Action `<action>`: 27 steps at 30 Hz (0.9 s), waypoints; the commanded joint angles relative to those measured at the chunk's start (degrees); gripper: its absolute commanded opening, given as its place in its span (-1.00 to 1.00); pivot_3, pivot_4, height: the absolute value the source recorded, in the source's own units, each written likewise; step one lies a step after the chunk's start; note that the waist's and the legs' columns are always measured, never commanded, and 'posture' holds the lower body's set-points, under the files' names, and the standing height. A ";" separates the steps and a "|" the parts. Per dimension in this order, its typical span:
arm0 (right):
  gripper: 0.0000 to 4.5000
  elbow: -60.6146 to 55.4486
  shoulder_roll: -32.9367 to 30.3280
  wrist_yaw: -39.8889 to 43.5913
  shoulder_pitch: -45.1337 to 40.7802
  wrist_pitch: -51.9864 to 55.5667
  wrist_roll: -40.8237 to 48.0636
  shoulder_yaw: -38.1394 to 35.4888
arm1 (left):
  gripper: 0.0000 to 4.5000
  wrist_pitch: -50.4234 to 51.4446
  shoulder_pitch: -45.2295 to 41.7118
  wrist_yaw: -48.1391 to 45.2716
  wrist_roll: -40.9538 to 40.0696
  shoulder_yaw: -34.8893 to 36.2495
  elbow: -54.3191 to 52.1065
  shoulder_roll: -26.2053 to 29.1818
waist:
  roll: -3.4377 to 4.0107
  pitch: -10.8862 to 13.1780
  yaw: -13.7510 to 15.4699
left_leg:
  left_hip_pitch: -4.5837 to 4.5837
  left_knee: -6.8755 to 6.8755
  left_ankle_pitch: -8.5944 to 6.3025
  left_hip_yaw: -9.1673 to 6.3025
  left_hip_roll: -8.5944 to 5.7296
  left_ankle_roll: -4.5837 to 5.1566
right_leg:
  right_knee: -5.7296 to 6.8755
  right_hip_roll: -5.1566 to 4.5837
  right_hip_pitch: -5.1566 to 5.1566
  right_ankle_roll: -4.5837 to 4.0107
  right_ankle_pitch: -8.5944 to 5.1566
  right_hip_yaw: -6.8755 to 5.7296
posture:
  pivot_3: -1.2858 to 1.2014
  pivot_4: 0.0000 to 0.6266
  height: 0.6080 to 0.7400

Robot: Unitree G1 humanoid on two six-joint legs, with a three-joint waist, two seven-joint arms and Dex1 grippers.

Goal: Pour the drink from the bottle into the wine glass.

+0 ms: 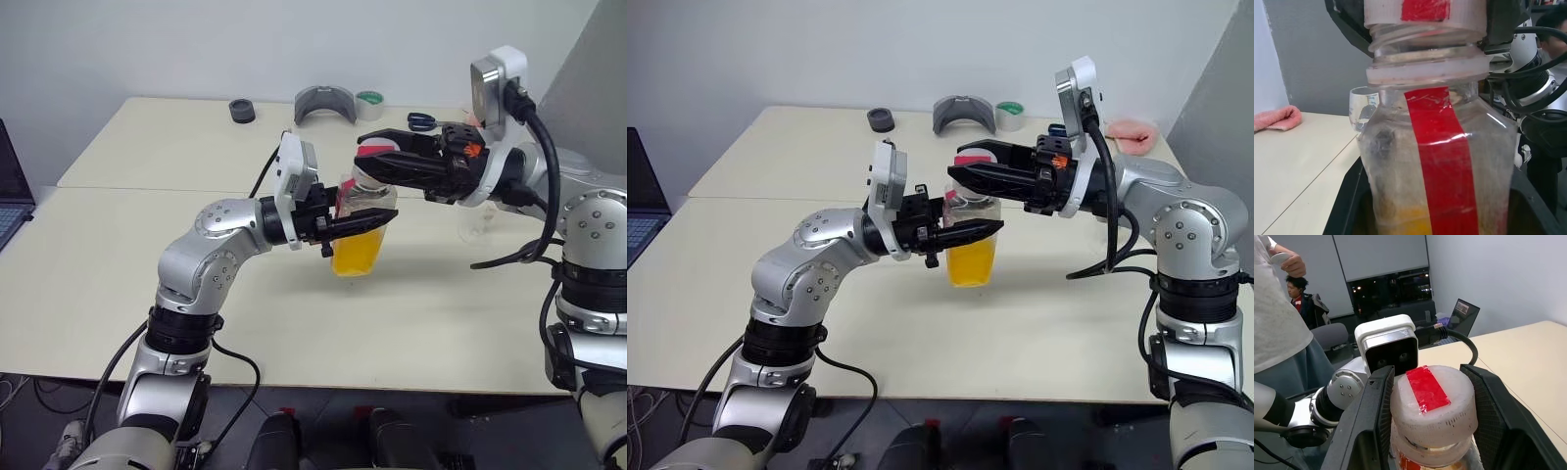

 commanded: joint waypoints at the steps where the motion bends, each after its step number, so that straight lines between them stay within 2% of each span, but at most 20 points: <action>1: -0.17 -0.28 -0.71 -3.62 -1.35 0.06 2.54 -6.32 | -0.22 -0.81 0.50 -1.56 0.66 -1.33 -1.53 0.74 | 0.00 0.00 0.00 | 0.00 0.00 0.00 0.00 0.00 0.00 | 0.00 0.00 0.00 0.00 0.00 0.00 | 0.03 -0.52 1.00; 6: -0.17 -2.43 0.29 -6.74 -0.14 2.83 5.81 -6.74 | -0.22 -2.72 0.61 -2.44 2.11 -1.99 -1.24 1.11 | 0.00 0.00 0.05 | 0.00 0.00 0.00 0.00 -0.01 0.00 | 0.00 -0.01 0.00 0.00 0.00 0.01 | 0.03 -0.52 1.00; 16: -0.17 -5.41 1.08 -8.61 0.63 2.03 5.30 -6.04 | -0.22 -3.64 0.92 -3.02 3.19 -2.12 -1.14 0.61 | 0.01 0.00 0.02 | 0.00 -0.01 0.00 0.00 0.01 0.00 | 0.00 0.01 0.00 0.00 0.00 0.00 | 0.03 -0.52 1.00; 22: -0.17 -9.94 -3.26 -10.89 6.83 3.43 7.88 -10.83 | -0.22 -2.81 2.07 -1.80 2.57 -0.13 -2.41 1.57 | 0.01 0.00 0.40 | -0.02 0.00 0.00 0.01 -0.01 0.00 | -0.02 -0.01 0.00 0.00 0.00 0.01 | 0.03 -0.52 1.00; 25: -0.17 -15.01 -5.01 -14.87 12.42 2.25 7.65 -14.33 | -0.22 -1.92 3.72 -1.11 1.94 0.89 -4.16 2.61 | 0.01 0.00 0.43 | -0.01 -0.02 0.00 0.01 0.00 0.00 | -0.04 0.00 0.00 0.01 -0.01 0.02 | 0.03 -0.52 1.00; 27: -0.17 -18.89 -3.79 -20.00 17.57 -1.36 3.69 -16.58 | -0.22 -1.37 4.51 -0.13 1.62 1.50 -4.98 2.89 | 0.00 0.00 0.42 | -0.01 -0.04 0.00 -0.01 0.01 0.00 | -0.04 0.01 0.00 0.01 -0.01 0.01 | 0.03 -0.52 1.00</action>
